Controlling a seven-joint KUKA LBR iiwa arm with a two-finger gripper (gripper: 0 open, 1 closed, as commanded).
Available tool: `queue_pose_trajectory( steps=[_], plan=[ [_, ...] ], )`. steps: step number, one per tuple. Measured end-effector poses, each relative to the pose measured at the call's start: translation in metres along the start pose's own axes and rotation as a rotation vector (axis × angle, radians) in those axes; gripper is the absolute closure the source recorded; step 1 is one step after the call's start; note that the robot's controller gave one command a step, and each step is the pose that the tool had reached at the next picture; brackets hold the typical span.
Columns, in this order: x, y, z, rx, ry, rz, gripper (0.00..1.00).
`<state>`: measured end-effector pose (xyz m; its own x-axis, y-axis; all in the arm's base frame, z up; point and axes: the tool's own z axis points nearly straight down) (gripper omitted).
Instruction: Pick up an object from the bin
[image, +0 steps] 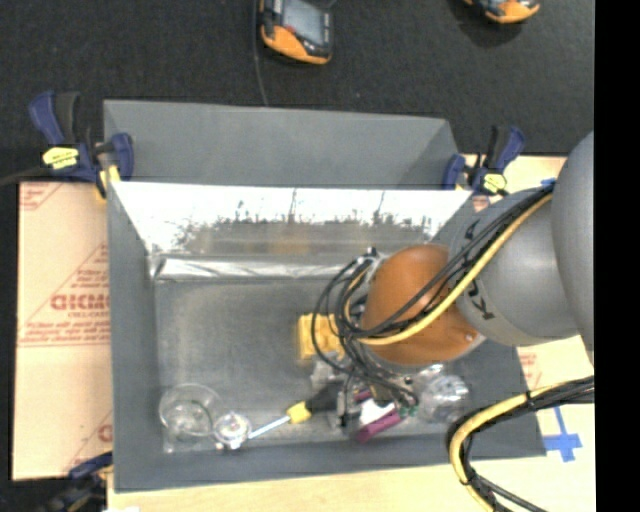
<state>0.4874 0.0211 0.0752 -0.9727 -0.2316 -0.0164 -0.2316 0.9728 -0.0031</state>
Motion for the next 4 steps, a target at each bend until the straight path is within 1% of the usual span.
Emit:
queue_pose_trajectory(
  steps=[1,2,3,4],
  plan=[
    [0.002,0.001,-0.021,-0.004,0.006,0.003,1.0],
    [0.0,0.0,-0.049,-0.002,0.002,0.005,1.0],
    [0.001,0.0,-0.082,-0.004,0.009,0.007,1.0],
    [0.001,-0.001,-0.135,-0.004,0.012,0.008,1.0]
  ],
)
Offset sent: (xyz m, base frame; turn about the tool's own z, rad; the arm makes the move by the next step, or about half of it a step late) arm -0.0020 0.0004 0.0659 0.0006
